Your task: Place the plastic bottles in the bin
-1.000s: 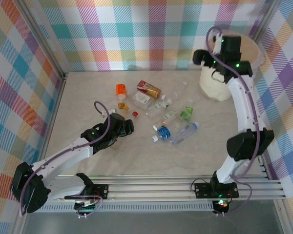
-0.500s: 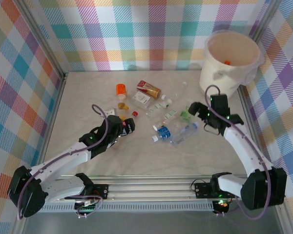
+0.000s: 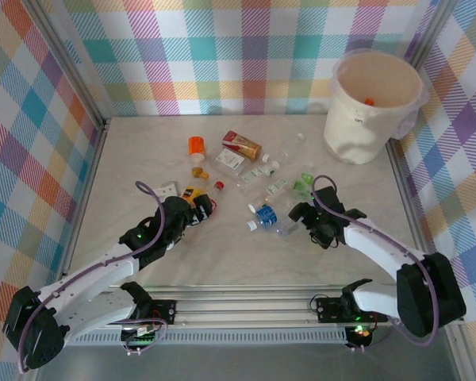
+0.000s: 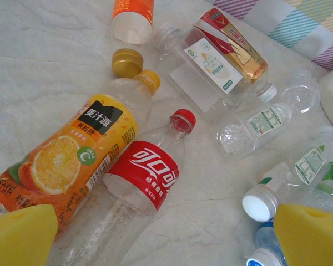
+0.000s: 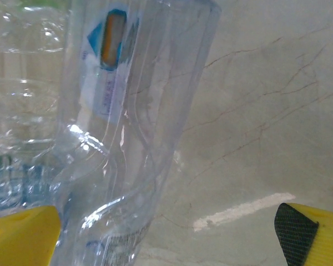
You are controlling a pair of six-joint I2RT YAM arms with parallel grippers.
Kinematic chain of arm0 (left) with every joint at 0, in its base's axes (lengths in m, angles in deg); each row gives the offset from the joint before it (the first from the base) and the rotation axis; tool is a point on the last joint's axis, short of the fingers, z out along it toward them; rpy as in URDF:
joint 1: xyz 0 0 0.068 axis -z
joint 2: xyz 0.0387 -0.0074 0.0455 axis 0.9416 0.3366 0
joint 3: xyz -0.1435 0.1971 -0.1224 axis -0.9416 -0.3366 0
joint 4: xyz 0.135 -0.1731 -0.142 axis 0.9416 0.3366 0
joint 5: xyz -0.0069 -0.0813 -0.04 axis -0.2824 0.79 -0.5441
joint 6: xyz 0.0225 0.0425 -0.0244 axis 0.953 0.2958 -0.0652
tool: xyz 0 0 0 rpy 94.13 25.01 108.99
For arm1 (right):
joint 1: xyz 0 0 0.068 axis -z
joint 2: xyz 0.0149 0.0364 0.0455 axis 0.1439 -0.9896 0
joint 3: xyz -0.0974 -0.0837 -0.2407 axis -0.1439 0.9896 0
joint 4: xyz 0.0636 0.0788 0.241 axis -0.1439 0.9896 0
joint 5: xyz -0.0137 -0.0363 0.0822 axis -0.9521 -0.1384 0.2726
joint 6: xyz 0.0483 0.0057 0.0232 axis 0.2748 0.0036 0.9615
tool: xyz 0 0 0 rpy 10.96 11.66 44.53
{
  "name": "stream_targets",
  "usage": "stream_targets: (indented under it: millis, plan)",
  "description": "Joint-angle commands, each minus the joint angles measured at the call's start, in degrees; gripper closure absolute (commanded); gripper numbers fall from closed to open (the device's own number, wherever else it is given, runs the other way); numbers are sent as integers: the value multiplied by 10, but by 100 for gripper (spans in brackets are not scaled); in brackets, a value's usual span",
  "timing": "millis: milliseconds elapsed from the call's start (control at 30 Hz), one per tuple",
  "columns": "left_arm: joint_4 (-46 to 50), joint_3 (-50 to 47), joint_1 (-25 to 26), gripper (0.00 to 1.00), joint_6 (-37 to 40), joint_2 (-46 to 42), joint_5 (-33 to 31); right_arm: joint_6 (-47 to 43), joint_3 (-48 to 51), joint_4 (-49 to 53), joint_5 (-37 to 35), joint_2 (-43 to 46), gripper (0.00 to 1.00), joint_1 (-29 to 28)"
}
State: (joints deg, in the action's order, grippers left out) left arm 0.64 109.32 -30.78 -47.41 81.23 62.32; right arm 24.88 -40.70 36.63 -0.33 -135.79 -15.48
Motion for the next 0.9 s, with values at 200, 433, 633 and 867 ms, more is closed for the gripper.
stream_targets:
  millis: [200, 433, 633, 867]
  plan:
    - [-11, 0, -4, 0, -10, 6, -5, 7, -32, -2, -106, -64, 5, -52]
    - [-4, -1, -4, 0, -10, 10, -8, -24, -16, 24, -137, -52, 15, -51]
    - [-8, 1, -4, 0, -10, 20, -9, -99, -27, 28, -159, -60, 22, -51]
    - [-6, 7, -4, 0, -11, 32, -2, -122, -50, 18, -168, -108, 22, -51]
